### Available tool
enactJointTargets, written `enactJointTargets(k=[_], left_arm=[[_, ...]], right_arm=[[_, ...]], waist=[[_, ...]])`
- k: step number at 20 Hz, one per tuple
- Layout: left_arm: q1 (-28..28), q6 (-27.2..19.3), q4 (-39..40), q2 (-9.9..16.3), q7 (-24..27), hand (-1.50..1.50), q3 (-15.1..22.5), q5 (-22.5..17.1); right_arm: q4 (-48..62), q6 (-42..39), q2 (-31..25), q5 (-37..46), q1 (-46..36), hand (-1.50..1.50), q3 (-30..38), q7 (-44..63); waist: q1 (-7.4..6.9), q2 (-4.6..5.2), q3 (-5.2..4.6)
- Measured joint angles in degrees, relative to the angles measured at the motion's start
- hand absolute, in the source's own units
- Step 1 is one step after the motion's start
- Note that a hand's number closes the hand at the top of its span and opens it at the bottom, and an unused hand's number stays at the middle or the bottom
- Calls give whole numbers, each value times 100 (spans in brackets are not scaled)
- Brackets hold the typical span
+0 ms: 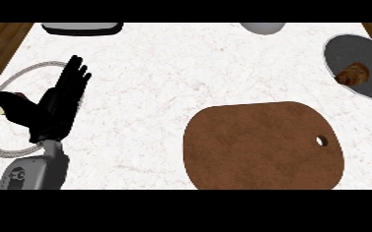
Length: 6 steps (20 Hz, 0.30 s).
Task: Pick the croissant from the cutting board and place it in the pan
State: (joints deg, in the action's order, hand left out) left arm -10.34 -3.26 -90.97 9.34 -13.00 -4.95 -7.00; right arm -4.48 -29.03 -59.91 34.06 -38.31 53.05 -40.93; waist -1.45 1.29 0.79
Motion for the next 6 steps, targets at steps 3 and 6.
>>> enactJointTargets(k=[3,6], left_arm=[[-13,-11,18,2,1,0,2,22],[-32,-11,35,-1,15,0,-12,15]], right_arm=[[-111,-56,-28,-62,169,-150,18,-27],[-209,-79,-42,-106,309,-150,14,-20]], waist=[[22,-1,3],[18,-4,2]])
